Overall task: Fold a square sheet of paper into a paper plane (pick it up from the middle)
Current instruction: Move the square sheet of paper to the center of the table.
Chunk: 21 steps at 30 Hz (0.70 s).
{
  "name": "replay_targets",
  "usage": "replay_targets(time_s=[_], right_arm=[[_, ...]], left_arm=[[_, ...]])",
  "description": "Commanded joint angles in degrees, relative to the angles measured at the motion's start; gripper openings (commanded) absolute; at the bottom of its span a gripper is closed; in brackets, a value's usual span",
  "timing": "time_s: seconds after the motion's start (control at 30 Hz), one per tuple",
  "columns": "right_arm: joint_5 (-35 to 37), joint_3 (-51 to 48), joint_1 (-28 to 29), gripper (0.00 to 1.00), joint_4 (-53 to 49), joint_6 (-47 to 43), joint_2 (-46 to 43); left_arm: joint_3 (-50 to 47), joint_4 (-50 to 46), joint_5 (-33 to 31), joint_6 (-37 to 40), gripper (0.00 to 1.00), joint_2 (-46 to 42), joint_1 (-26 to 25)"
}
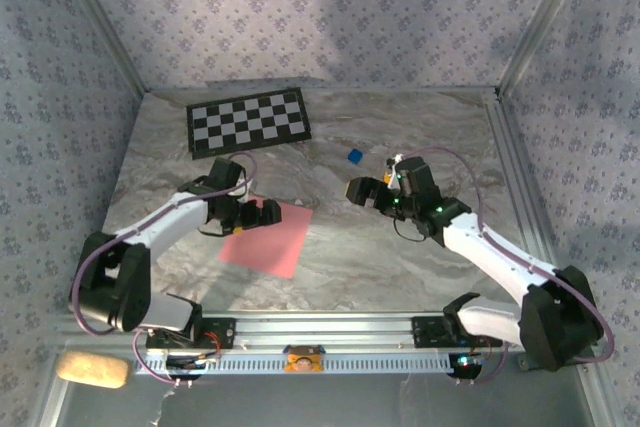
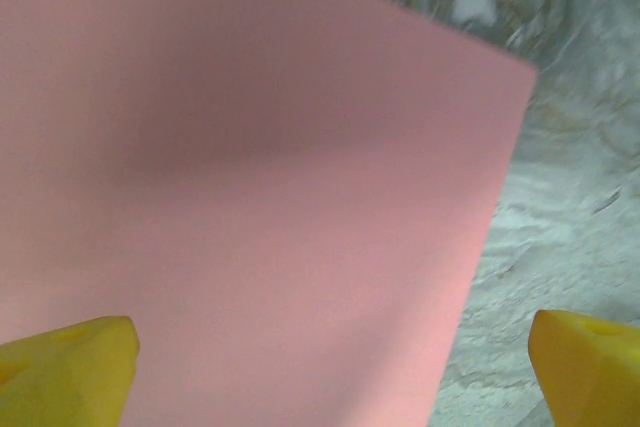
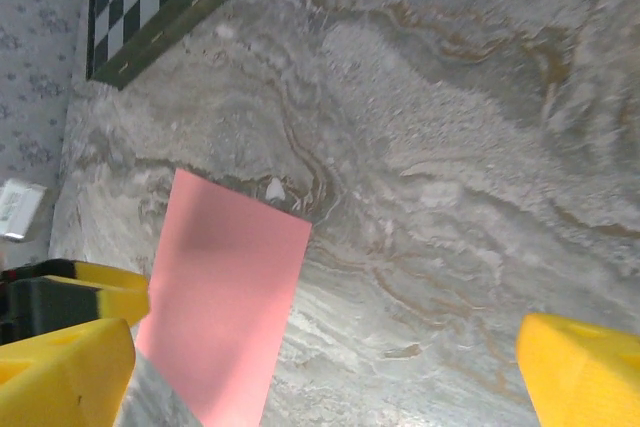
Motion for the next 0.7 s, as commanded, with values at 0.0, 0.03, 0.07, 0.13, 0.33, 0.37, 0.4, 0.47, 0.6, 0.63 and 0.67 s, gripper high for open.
replay_targets(time_s=[0.0, 0.03, 0.07, 0.13, 0.33, 0.37, 0.4, 0.47, 0.6, 0.63, 0.67], right_arm=[[-2.1, 2.4, 1.2, 0.99, -2.0, -0.5, 2.5], [-2.1, 2.7, 1.4, 1.0, -2.3, -0.4, 3.2], [-1.6, 2.9, 1.5, 1.0, -2.7, -0.2, 3.9], [-0.3, 3.1, 1.5, 1.0, -3.5, 0.6, 4.7], [3.2, 1.9, 1.4, 1.0, -3.9, 2.2, 4.4], [3.6, 1.8, 1.3, 1.0, -4.3, 2.2, 4.3], [4.1, 1.7, 1.1, 1.0, -4.8, 2.3, 4.1], [5.1, 1.2, 0.7, 1.0, -5.6, 2.6, 3.6], [5.5, -0.5, -0.9, 1.0, -6.1, 3.7, 2.5], [5.6, -1.1, -1.4, 1.0, -6.1, 4.0, 2.2], [5.6, -1.6, -2.0, 1.0, -6.1, 4.4, 1.8]], left_arm=[[2.8, -2.6, 0.7, 2.7, 0.99, 1.9, -1.2], [3.0, -2.8, 0.1, 2.7, 1.0, 2.8, -1.7], [3.4, -3.0, -0.5, 2.6, 0.99, 3.8, -2.3], [4.0, -3.3, -1.6, 1.9, 0.99, 5.8, -3.4], [4.4, -1.6, -5.1, -8.6, 0.99, 11.0, -8.4], [4.7, -1.2, -5.5, -10.7, 0.99, 11.8, -9.6], [5.0, -0.9, -6.1, -12.7, 0.99, 12.4, -10.5], [5.9, -0.2, -8.2, -18.2, 0.99, 13.4, -13.0], [7.7, 3.6, -10.5, -29.9, 0.98, 15.1, -16.7], [8.6, 4.4, -11.0, -32.0, 0.98, 15.6, -17.8], [9.9, 4.2, -12.1, -33.8, 0.98, 16.4, -19.0]])
